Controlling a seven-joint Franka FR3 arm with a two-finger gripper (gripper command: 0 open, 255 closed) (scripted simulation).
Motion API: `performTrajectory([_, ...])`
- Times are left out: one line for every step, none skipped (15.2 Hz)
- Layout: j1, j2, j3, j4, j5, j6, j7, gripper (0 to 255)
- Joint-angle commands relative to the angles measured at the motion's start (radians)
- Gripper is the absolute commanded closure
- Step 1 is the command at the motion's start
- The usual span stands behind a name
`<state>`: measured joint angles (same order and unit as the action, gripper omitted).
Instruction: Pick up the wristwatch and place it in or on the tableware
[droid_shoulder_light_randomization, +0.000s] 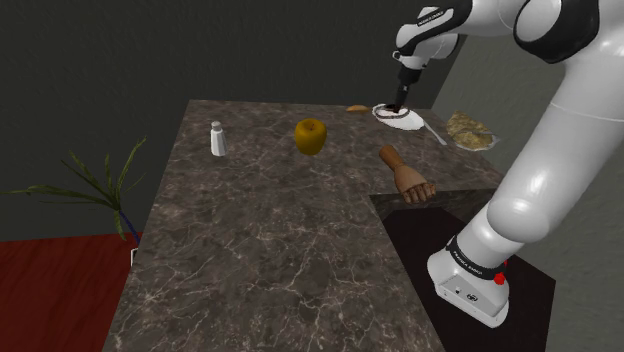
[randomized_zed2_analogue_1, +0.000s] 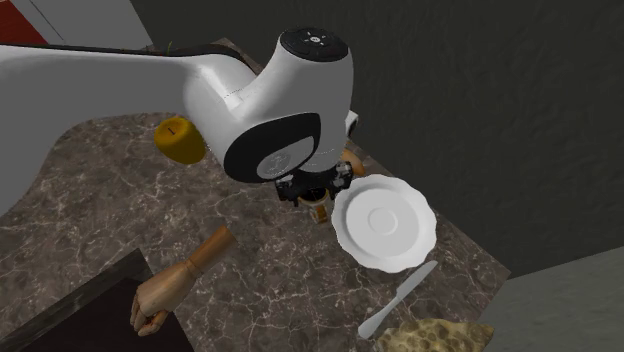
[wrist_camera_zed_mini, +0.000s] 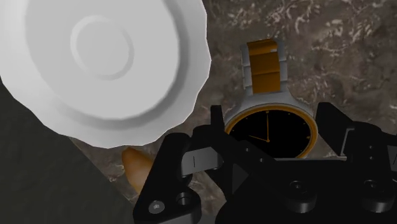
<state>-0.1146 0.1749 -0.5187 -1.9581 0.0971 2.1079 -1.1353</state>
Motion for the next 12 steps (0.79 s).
performTrajectory([0.002, -0.014, -0.002, 0.012, -0.009, -0.024, 0.005, 255])
performTrajectory([-0.015, 0.015, -0.007, 0.051, 0.007, -0.039, -0.021, 255])
performTrajectory([-0.032, 0.045, -0.012, 0.091, 0.024, -0.054, -0.047, 255])
performTrajectory([-0.051, 0.075, -0.015, 0.133, 0.041, -0.071, -0.072, 255])
performTrajectory([-0.071, 0.106, -0.018, 0.176, 0.057, -0.088, -0.096, 255])
performTrajectory([-0.092, 0.138, -0.02, 0.222, 0.074, -0.107, -0.119, 255])
performTrajectory([-0.114, 0.171, -0.02, 0.269, 0.09, -0.126, -0.14, 255])
performTrajectory([-0.137, 0.204, -0.021, 0.319, 0.106, -0.147, -0.161, 255])
performTrajectory([-0.161, 0.239, -0.02, 0.371, 0.122, -0.169, -0.18, 255])
performTrajectory([-0.187, 0.274, -0.018, 0.426, 0.138, -0.192, -0.198, 255])
performTrajectory([-0.214, 0.311, -0.016, 0.484, 0.153, -0.217, -0.214, 255])
performTrajectory([-0.243, 0.349, -0.012, 0.546, 0.167, -0.244, -0.229, 255])
